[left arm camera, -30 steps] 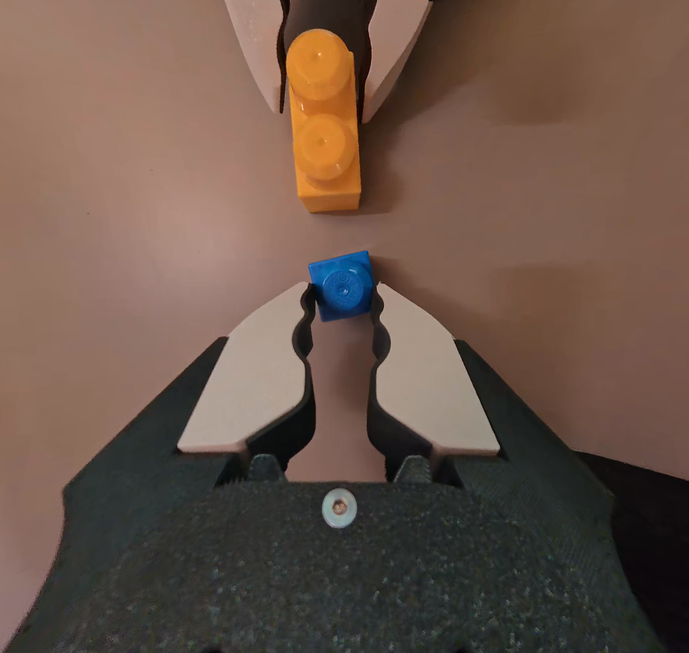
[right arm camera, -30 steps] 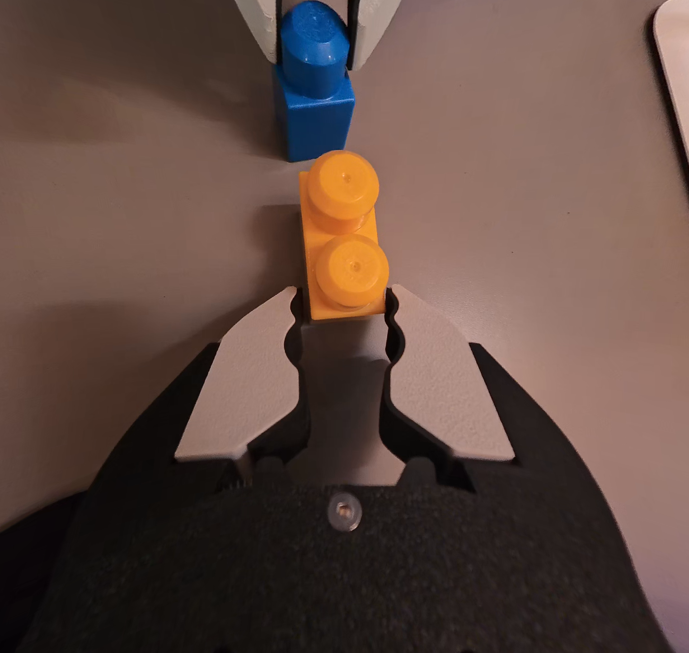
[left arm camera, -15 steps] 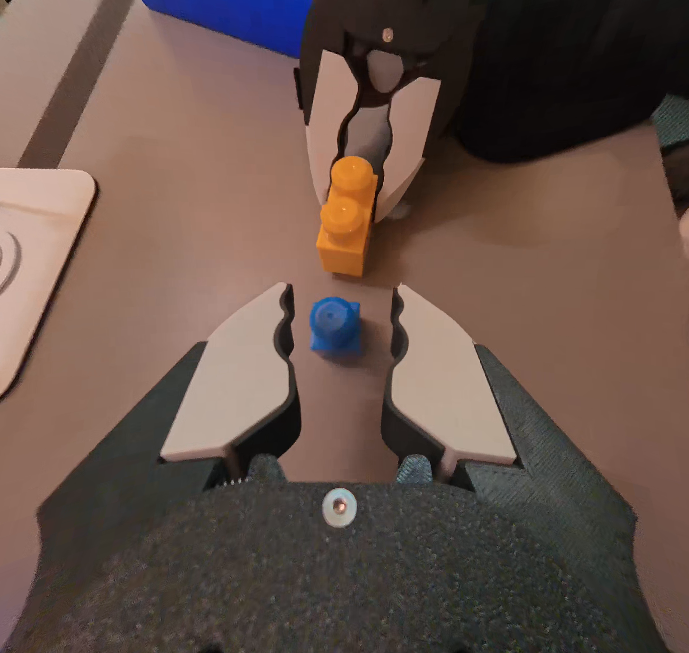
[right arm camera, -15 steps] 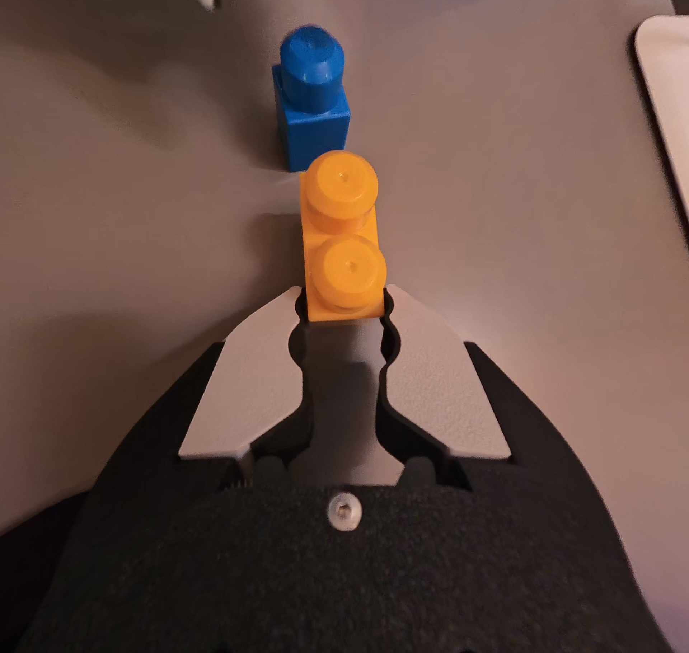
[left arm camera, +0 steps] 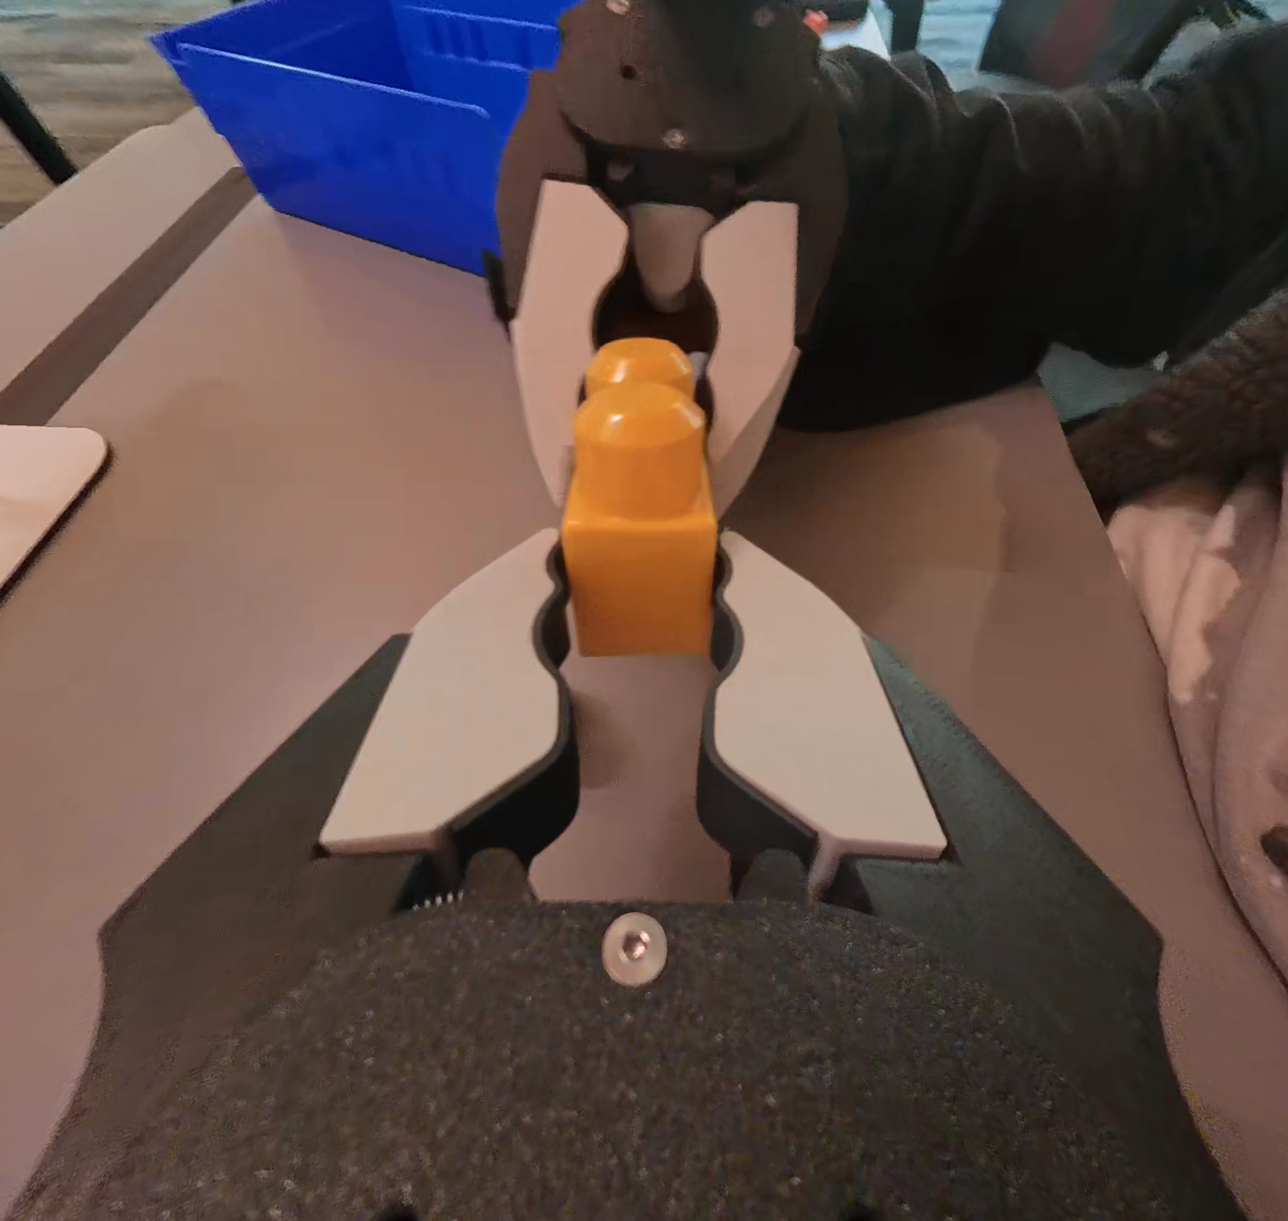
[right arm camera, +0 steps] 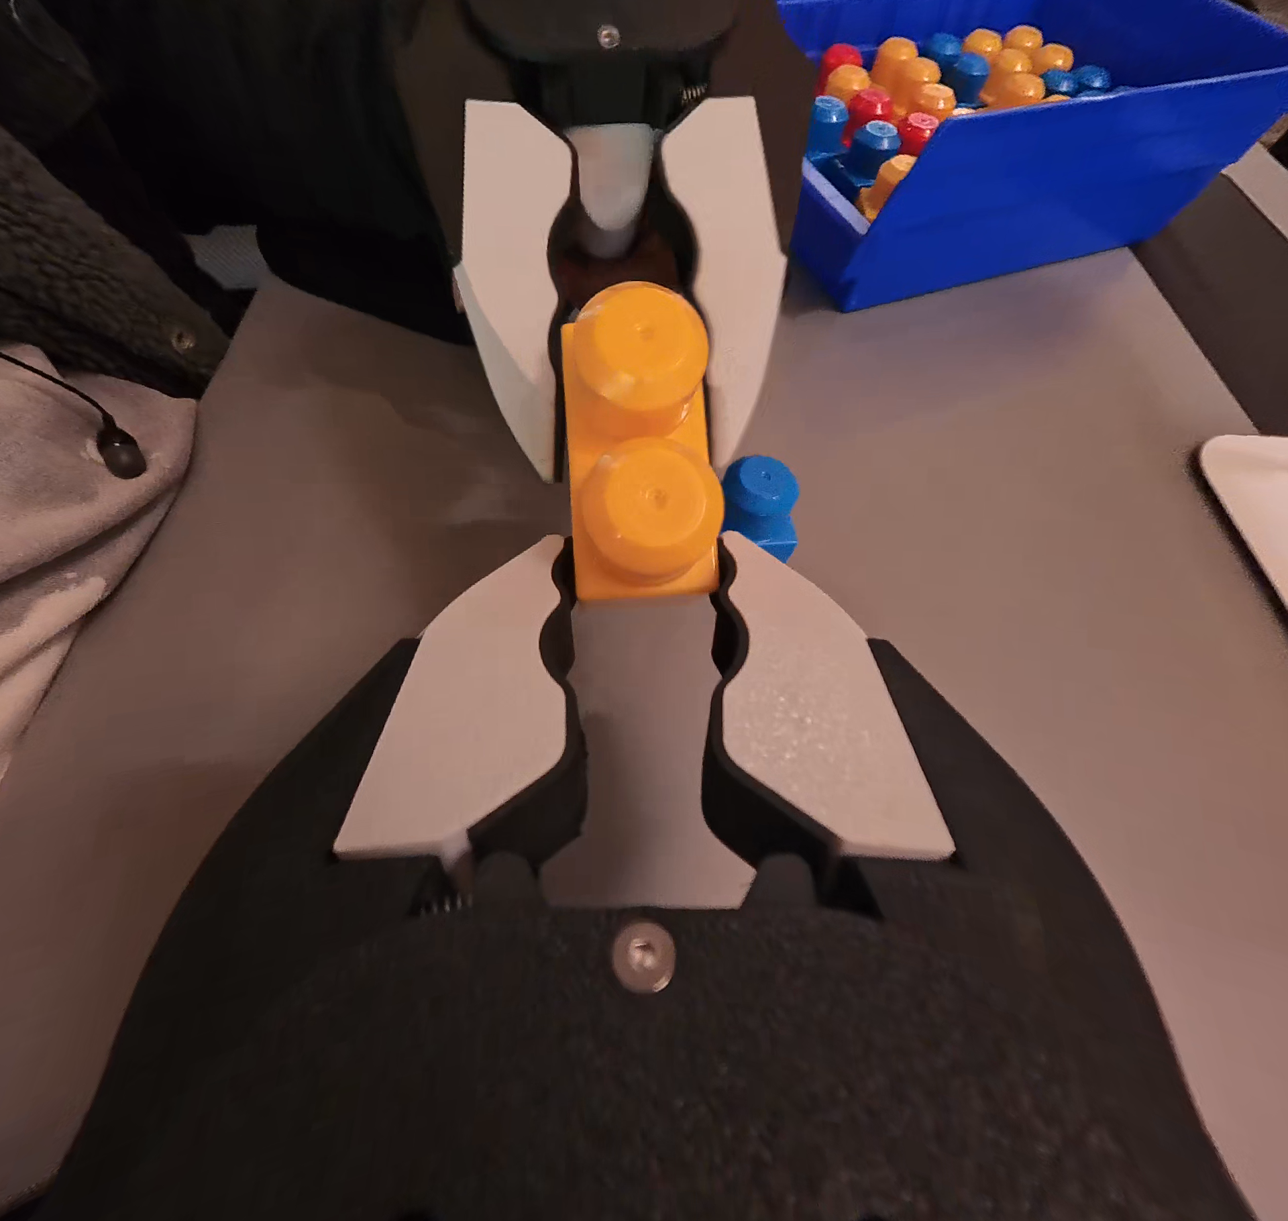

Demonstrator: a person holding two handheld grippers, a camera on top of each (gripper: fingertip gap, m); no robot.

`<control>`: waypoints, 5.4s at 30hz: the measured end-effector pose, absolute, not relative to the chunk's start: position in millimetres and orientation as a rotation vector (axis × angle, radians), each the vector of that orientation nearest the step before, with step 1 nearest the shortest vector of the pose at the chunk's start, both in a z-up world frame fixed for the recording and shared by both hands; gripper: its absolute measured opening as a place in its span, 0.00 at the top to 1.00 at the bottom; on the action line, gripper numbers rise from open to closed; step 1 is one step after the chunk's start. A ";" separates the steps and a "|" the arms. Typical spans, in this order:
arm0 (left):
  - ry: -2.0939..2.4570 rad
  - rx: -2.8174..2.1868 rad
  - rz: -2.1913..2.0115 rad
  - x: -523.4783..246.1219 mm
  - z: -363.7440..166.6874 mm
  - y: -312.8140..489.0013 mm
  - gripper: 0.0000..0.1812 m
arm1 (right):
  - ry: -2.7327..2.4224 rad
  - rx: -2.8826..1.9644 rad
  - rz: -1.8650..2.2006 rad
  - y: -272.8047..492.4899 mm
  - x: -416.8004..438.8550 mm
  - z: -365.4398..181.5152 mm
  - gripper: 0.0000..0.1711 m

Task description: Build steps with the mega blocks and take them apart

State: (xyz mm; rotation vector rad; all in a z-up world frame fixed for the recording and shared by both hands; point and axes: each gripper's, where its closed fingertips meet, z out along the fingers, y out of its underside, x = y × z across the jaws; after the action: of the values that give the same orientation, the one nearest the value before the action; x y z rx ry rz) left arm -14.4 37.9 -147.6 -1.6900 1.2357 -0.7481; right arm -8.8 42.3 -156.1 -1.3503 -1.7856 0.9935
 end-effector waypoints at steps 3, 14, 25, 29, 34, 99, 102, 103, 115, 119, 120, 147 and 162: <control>1.273 -1.688 -0.724 -16.3 -148.9 34.9 0.80 | -1.794 -1.343 0.981 40.1 -11.0 -158.4 0.79; 1.136 -1.668 -0.698 -60.3 -127.3 57.3 0.80 | -1.687 -1.427 0.928 60.5 -12.8 -154.6 0.76; 0.993 -1.718 -0.560 -101.3 -132.0 88.8 0.79 | -1.966 -1.458 0.557 75.6 -45.9 -190.7 0.73; 0.989 -1.781 -0.518 -111.2 -150.8 97.5 0.80 | -2.182 -1.430 0.392 77.4 -54.0 -200.9 0.70; 0.979 -1.805 -0.474 -117.0 -156.5 101.8 0.80 | -2.334 -1.419 0.271 78.0 -60.3 -211.3 0.69; 1.015 -1.474 -1.013 -51.9 -96.2 39.7 0.80 | -1.400 -1.252 1.227 49.1 -30.8 -107.8 0.79; 1.013 -1.470 -1.021 -52.1 -95.7 39.2 0.80 | -1.372 -1.240 1.237 48.5 -31.5 -107.8 0.79; 1.013 -1.470 -1.022 -52.1 -95.6 39.1 0.80 | -1.363 -1.242 1.246 48.4 -31.8 -108.2 0.79; 1.003 -1.452 -1.075 -50.8 -94.5 36.2 0.80 | -1.351 -1.175 1.237 45.4 -31.1 -107.8 0.79; 1.004 -1.451 -1.072 -50.5 -94.6 36.1 0.80 | -1.347 -1.181 1.246 45.3 -30.9 -108.2 0.79; 1.004 -1.451 -1.073 -50.5 -94.8 36.1 0.80 | -1.346 -1.184 1.249 45.3 -31.1 -108.5 0.79; 1.031 -1.472 -1.064 -46.4 -108.2 37.4 0.80 | -1.445 -1.267 1.204 51.4 -5.0 -108.2 0.83; 1.115 -1.596 -0.809 -36.8 -143.9 50.8 0.79 | -1.739 -1.412 0.822 63.1 20.7 -112.0 0.83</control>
State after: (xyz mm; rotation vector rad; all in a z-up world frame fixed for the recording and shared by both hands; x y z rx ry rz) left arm -36.8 50.8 -143.9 -1.5958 1.1149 -0.8089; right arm 20.7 63.1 -112.0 -1.4122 -1.7386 0.8215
